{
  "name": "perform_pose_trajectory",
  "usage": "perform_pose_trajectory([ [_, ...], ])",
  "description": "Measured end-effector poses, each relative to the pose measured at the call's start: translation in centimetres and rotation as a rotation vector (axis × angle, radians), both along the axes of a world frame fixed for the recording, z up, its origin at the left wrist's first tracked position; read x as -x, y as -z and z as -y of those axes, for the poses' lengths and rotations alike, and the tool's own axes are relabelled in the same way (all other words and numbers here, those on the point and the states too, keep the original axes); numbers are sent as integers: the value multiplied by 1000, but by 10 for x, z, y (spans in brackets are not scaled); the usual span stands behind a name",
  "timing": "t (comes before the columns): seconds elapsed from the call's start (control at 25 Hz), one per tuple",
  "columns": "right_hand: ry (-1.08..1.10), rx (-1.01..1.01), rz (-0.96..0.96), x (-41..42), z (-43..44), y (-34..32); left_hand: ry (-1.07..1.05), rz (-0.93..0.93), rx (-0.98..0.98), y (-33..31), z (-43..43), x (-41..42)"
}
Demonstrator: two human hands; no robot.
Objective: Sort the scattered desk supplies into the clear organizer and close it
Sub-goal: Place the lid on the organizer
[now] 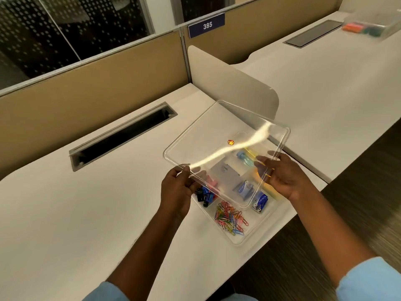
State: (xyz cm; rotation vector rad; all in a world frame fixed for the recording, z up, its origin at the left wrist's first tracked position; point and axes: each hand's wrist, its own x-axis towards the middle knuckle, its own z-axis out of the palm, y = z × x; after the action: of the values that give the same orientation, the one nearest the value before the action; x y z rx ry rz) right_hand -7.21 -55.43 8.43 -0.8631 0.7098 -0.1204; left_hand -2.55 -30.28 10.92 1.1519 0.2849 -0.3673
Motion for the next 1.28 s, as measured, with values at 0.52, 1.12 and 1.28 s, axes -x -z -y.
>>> perform_pose_trajectory([
  [0.52,-257,1302,-368,-16,65,23,146,-45,-626,47,-17,16],
  [1.12,-169,1381,-384,-29,62,57,97,-1,-812,60,-9,12],
  [1.28,-163,1398,-360,-27,63,59,67,-56,-656,61,-10,13],
])
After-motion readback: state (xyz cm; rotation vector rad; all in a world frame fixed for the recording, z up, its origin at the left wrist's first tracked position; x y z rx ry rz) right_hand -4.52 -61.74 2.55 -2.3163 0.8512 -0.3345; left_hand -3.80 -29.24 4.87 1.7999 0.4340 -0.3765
